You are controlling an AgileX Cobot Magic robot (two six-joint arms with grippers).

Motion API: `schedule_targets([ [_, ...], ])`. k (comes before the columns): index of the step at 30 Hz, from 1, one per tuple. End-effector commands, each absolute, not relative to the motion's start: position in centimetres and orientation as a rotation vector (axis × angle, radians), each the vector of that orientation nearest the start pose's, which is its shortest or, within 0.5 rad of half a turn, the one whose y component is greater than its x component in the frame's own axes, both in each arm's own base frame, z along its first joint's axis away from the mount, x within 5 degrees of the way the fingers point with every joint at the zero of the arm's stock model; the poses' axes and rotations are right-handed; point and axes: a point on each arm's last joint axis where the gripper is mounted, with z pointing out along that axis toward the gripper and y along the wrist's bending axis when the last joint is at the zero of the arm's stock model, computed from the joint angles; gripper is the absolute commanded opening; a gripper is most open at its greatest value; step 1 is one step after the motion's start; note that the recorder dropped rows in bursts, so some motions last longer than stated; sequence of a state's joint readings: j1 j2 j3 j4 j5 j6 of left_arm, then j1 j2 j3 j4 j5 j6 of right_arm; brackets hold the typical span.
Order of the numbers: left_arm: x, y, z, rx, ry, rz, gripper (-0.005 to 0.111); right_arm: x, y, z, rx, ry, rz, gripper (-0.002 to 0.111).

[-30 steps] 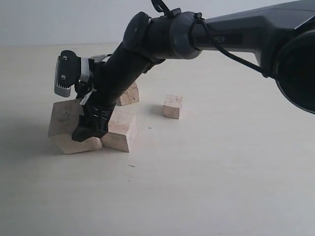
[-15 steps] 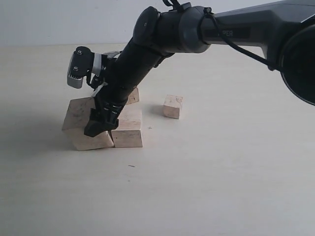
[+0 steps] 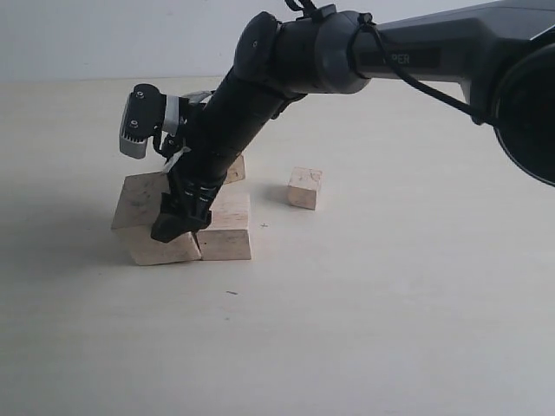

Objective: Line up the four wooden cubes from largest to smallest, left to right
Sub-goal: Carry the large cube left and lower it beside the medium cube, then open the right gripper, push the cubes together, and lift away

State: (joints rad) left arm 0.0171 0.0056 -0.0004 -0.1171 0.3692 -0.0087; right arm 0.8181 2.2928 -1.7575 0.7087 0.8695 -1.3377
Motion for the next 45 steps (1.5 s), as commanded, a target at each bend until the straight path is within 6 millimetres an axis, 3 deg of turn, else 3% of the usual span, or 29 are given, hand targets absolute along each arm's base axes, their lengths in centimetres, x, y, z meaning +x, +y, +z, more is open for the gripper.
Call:
schedule_targets([
  [1, 5.3, -0.3, 18.1, -0.086, 1.841, -0.110, 0.000, 30.0, 38.2, 15.2, -2.039, 1.688, 0.680, 0.080],
  [10, 5.3, -0.3, 18.1, -0.086, 1.841, -0.110, 0.000, 30.1, 38.2, 15.4, -1.992, 1.732, 0.682, 0.085],
  [12, 5.3, -0.3, 18.1, -0.086, 1.841, -0.110, 0.000, 30.0, 38.1, 16.7, -1.960, 1.744, 0.691, 0.089],
  [17, 5.3, -0.3, 18.1, -0.086, 1.841, -0.110, 0.000, 28.8, 36.8, 23.3, -1.914, 1.727, 0.683, 0.089],
  [21, 5.3, -0.3, 18.1, -0.086, 1.841, -0.110, 0.000, 29.4, 33.6, 25.1, -1.885, 2.002, 0.316, 0.082],
  [24, 5.3, -0.3, 18.1, -0.086, 1.841, -0.110, 0.000, 29.4, 32.4, 24.4, -1.894, 2.139, 0.187, 0.081],
  [26, 5.3, -0.3, 18.1, -0.086, 1.841, -0.110, 0.000, 29.0, 32.0, 23.3, -1.927, 2.183, 0.190, 0.081],
  [38, 5.3, -0.3, 18.1, -0.086, 1.841, -0.110, 0.000, 28.3, 31.0, 18.8, -1.946, 2.201, 0.152, 0.081],
  [45, 5.3, -0.3, 18.1, -0.086, 1.841, -0.110, 0.000, 27.7, 31.1, 17.3, -1.870, 2.233, 0.247, 0.081],
])
